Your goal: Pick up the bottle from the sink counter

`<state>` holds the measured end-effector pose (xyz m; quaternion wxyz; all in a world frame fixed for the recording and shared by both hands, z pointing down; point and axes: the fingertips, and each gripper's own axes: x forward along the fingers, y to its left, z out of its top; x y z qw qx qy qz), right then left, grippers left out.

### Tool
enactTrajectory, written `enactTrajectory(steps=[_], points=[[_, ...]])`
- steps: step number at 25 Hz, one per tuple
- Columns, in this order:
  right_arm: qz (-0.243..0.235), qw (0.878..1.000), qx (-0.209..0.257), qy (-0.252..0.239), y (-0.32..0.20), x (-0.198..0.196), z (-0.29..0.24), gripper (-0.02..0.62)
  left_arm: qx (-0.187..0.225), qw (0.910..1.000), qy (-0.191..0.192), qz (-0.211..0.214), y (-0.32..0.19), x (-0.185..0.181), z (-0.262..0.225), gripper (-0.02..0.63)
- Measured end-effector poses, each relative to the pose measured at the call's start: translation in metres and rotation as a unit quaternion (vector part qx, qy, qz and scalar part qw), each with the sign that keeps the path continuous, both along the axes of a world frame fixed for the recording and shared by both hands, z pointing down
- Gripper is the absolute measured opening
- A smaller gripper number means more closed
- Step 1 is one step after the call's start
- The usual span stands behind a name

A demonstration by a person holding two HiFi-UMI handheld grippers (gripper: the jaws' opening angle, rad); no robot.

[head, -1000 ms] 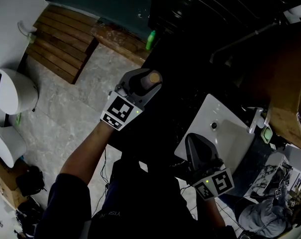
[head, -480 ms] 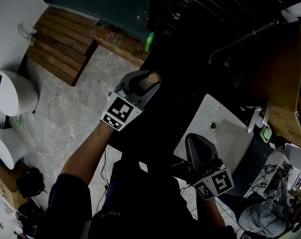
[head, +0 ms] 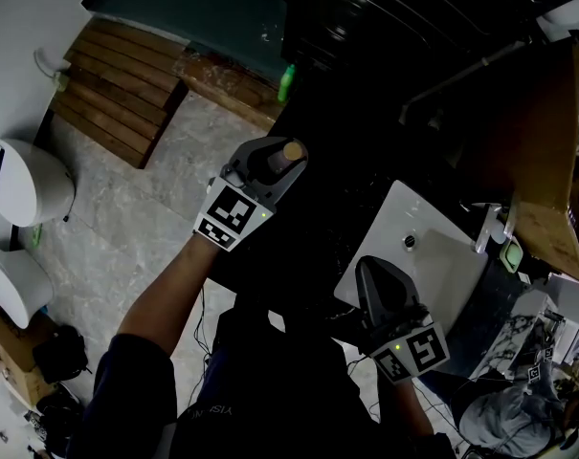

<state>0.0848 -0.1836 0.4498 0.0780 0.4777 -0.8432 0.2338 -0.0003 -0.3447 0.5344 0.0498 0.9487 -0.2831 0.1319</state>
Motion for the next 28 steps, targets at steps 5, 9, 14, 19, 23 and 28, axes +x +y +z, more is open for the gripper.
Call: enactTrajectory(steps=[5,9,14,19,23,28], points=[[0.002,1.0,0.002,-0.003,0.0,0.0,-0.002,0.025,-0.003,1.0,-0.004,0.0,0.0,0.0,0.0,0.144],[0.004,1.0,0.002,-0.006,0.0,0.0,-0.005,0.025,-0.009,0.9999,-0.006,-0.002,0.0,0.0,0.0,0.143],[0.005,1.0,0.008,-0.006,0.0,0.004,-0.008,0.025,-0.015,0.9999,-0.006,-0.001,0.001,0.001,-0.002,0.143],[0.007,1.0,0.013,-0.008,0.0,0.006,-0.011,0.025,-0.015,0.9998,-0.009,0.003,0.006,0.003,-0.004,0.141],[0.007,1.0,0.015,-0.008,0.002,0.007,-0.013,0.025,-0.013,0.9998,-0.01,0.004,0.009,0.004,-0.009,0.141],[0.008,1.0,0.022,-0.014,0.001,0.008,-0.019,0.025,-0.009,0.9999,-0.009,0.005,0.013,0.003,-0.018,0.141]])
